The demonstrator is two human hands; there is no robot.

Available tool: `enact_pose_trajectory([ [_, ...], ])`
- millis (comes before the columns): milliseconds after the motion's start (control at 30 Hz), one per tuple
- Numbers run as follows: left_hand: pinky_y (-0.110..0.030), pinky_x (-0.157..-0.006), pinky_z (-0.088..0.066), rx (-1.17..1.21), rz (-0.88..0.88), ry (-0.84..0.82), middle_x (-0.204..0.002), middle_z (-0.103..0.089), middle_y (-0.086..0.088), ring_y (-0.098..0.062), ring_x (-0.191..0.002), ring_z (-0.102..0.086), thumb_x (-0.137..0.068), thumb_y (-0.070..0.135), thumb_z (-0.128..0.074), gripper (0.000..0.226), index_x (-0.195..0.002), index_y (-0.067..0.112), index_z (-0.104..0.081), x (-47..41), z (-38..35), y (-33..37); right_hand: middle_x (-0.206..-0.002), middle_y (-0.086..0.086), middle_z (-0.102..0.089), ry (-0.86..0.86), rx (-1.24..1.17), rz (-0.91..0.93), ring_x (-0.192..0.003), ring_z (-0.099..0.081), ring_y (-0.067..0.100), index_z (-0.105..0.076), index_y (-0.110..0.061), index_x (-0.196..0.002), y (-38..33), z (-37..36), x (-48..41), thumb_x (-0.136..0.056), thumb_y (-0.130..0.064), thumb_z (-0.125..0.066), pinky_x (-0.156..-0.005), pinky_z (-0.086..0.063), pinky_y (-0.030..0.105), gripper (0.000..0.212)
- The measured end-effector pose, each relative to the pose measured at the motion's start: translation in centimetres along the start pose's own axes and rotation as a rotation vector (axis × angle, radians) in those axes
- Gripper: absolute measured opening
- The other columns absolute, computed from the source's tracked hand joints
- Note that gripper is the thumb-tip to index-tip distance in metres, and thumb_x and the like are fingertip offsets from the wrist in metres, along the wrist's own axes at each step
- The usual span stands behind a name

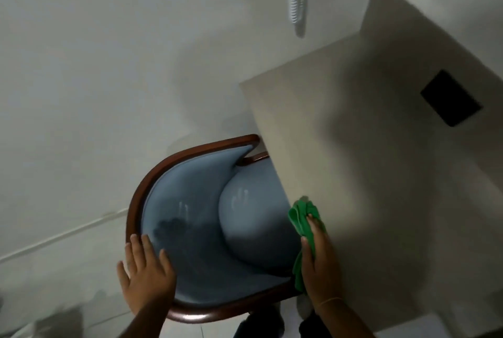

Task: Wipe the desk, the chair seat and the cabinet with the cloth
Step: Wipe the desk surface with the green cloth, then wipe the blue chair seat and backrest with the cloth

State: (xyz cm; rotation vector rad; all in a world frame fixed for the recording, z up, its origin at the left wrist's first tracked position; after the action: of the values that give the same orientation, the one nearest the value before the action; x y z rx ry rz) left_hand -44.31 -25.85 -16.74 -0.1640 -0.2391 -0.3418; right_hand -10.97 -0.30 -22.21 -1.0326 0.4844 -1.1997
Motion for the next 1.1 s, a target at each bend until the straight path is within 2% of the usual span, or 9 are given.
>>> enact_pose_trajectory([
  [67, -0.049, -0.141, 0.000, 0.029, 0.079, -0.021, -0.189, 0.000, -0.007, -0.028, -0.176, 0.000, -0.102, 0.058, 0.011, 0.088, -0.180, 0.020, -0.005, -1.6, -0.8, -2.9, -0.155, -0.032, -0.047, -0.173, -0.099, -0.006, -0.147, -0.044, -0.001, -0.044, -0.041, -0.154, -3.0, -5.5, 2.1, -0.108, -0.039, -0.045, -0.116, -0.035, 0.013, 0.046],
  [133, -0.051, -0.142, -0.002, 0.056, 0.103, -0.006, -0.189, 0.000, -0.008, -0.028, -0.176, 0.000, -0.105, 0.061, 0.004, 0.085, -0.179, 0.020, -0.001, -3.7, -1.6, -4.6, -0.147, -0.046, -0.043, -0.384, -0.136, -0.101, -0.143, -0.043, -0.009, -0.038, -0.058, -0.146, -4.8, -12.1, 5.2, -0.106, -0.043, -0.046, -0.110, -0.032, 0.003, 0.043],
  [300, -0.054, -0.142, -0.014, 0.108, 0.002, -0.016, -0.189, -0.001, -0.009, -0.031, -0.176, -0.005, -0.114, 0.057, -0.019, 0.077, -0.179, 0.021, 0.001, -9.6, -3.6, -6.4, -0.164, -0.010, -0.044, -0.690, 0.047, -0.249, -0.149, -0.044, 0.014, -0.037, -0.042, -0.156, -5.7, -25.7, 13.0, -0.111, -0.044, -0.040, -0.118, -0.034, 0.022, 0.045],
  [433, -0.058, -0.138, -0.027, 0.208, -0.058, 0.080, -0.187, -0.015, -0.015, -0.040, -0.173, -0.018, -0.114, 0.054, -0.023, 0.075, -0.178, 0.016, -0.015, -11.6, -4.2, -7.3, -0.177, -0.003, -0.007, -0.810, 0.515, -0.040, -0.163, -0.012, 0.018, -0.008, -0.025, -0.169, -6.7, -32.7, 15.1, -0.109, -0.059, -0.019, -0.131, -0.019, 0.036, 0.069],
  [567, -0.059, -0.136, -0.031, 0.310, -0.044, 0.127, -0.187, -0.017, -0.011, -0.040, -0.173, -0.016, -0.116, 0.047, -0.026, 0.068, -0.178, 0.019, -0.019, -11.5, -4.6, -7.6, -0.177, -0.003, -0.002, -0.823, 0.540, -0.114, -0.163, -0.009, 0.017, 0.000, -0.024, -0.169, -5.6, -36.7, 14.1, -0.107, -0.062, -0.015, -0.132, -0.015, 0.037, 0.074],
  [700, -0.057, -0.137, -0.027, 0.349, -0.038, 0.164, -0.189, -0.010, -0.006, -0.036, -0.175, -0.009, -0.117, 0.047, -0.023, 0.066, -0.179, 0.024, -0.011, -12.3, -5.3, -8.3, -0.177, -0.002, 0.003, -0.761, 0.250, -0.253, -0.164, -0.006, 0.020, 0.002, -0.025, -0.168, -6.7, -43.7, 9.4, -0.109, -0.059, -0.016, -0.133, -0.015, 0.045, 0.071],
  [867, -0.055, -0.138, -0.026, 0.342, -0.041, 0.185, -0.188, -0.011, -0.009, -0.038, -0.175, -0.011, -0.118, 0.041, -0.025, 0.065, -0.179, 0.020, -0.015, -12.4, -6.0, -8.3, -0.176, 0.011, 0.010, -0.284, -0.200, -0.416, -0.164, 0.001, 0.024, 0.007, -0.007, -0.166, -11.1, -49.5, -4.5, -0.115, -0.038, -0.023, -0.133, 0.000, 0.044, 0.066],
  [967, -0.054, -0.138, -0.027, 0.315, -0.038, 0.204, -0.189, -0.011, -0.008, -0.037, -0.175, -0.012, -0.118, 0.037, -0.027, 0.065, -0.179, 0.020, -0.015, -12.4, -6.3, -8.4, -0.176, 0.015, 0.001, -0.033, -0.293, -0.556, -0.163, -0.008, 0.028, 0.001, -0.004, -0.166, -11.5, -48.9, -10.2, -0.114, -0.043, -0.025, -0.131, 0.000, 0.039, 0.070],
  [1100, -0.058, -0.137, -0.029, 0.294, -0.024, 0.191, -0.189, -0.010, -0.008, -0.037, -0.175, -0.010, -0.117, 0.036, -0.027, 0.065, -0.179, 0.020, -0.013, -12.3, -6.8, -8.8, -0.176, 0.014, 0.007, -0.145, -0.186, -0.452, -0.163, -0.002, 0.024, 0.004, -0.002, -0.166, -10.3, -49.1, -8.3, -0.115, -0.038, -0.025, -0.127, 0.007, 0.028, 0.069],
])
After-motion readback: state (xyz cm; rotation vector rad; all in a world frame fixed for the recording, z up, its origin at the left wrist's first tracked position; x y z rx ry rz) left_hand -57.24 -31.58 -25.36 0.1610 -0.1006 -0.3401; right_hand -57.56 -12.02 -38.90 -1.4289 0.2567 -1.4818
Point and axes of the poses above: each hand's wrist, its own x-axis away from the middle knuckle, its own z-axis out of the back of the hand, y = z × x, the point moved 9 cm from there along -x, towards the middle knuckle
